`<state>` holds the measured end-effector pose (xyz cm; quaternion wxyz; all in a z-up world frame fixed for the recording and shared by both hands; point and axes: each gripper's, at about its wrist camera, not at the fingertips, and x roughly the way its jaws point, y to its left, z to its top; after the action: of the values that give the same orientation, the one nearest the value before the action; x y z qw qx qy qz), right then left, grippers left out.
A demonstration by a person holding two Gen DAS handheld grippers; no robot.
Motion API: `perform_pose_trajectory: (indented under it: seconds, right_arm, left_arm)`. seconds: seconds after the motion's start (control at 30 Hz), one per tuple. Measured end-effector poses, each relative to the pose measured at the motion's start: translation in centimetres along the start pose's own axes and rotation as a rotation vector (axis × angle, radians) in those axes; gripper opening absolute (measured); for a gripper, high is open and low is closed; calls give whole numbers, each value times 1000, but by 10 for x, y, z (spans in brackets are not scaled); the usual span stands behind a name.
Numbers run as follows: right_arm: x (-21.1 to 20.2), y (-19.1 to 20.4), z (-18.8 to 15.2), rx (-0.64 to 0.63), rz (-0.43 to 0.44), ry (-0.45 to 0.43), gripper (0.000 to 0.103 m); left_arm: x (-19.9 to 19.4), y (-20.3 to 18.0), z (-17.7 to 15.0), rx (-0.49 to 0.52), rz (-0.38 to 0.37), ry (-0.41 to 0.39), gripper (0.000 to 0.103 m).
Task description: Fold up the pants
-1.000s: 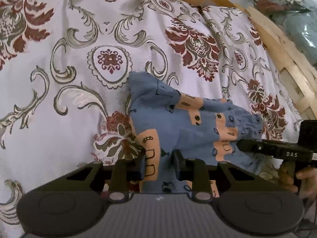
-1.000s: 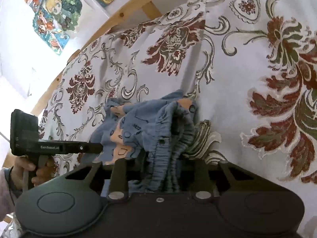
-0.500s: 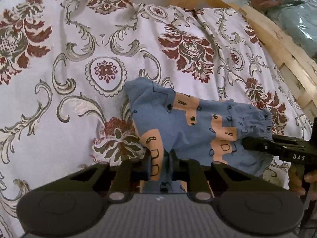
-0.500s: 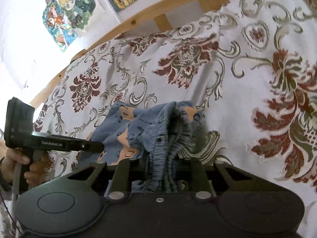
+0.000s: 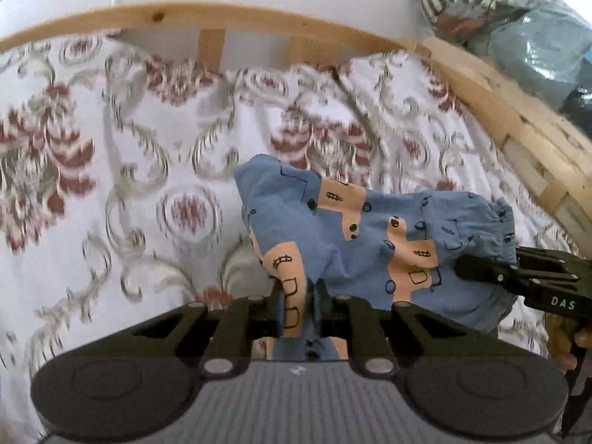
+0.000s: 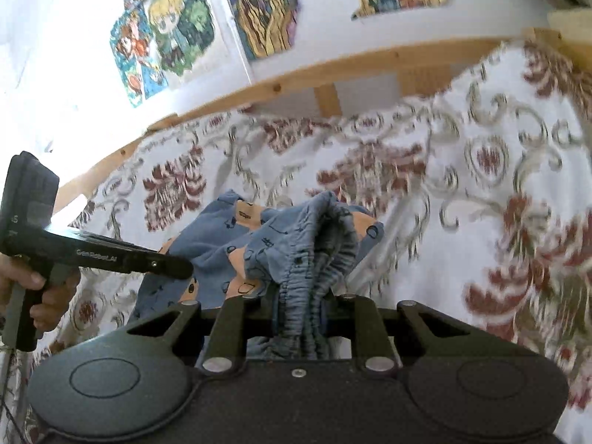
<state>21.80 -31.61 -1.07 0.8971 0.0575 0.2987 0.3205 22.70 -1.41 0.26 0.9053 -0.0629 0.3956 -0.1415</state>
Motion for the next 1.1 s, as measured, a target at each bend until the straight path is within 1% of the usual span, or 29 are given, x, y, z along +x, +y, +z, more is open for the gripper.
perform_pose_trajectory:
  seconds: [0.17,0.3,0.43,0.53,0.6,0.73,0.83,0.93,1.1]
  right_arm:
    - [12,-3,38,-44,0,-51,20]
    - [34,-13,75,-69,1,-82,20]
    - [74,-29,119,-66,11,-87,20]
    - [106,-41,142,-58,11,-75,20]
    - [128,-52,156,-42,14,-56,20]
    - [164,-68,172,-32,0,-23,20]
    - [185,-79,178,-26,-4,27,20]
    - [198,-87,181,-11,-4,72,20]
    - [210,-93,180,7,-13,119,20]
  left_arm:
    - [2,7,39,14,8,-68,15]
    - [15,17,78,26,27,-100,15]
    - [39,37,118,4,54,-126,15]
    - [60,52,142,-29,70,-134,15]
    - [74,61,151,-37,82,-132,15]
    - [102,75,163,-66,93,-119,14]
    - [120,85,167,-100,93,-98,15]
    - [135,94,166,-141,81,-73,15]
    - [146,100,162,-142,84,-50,15]
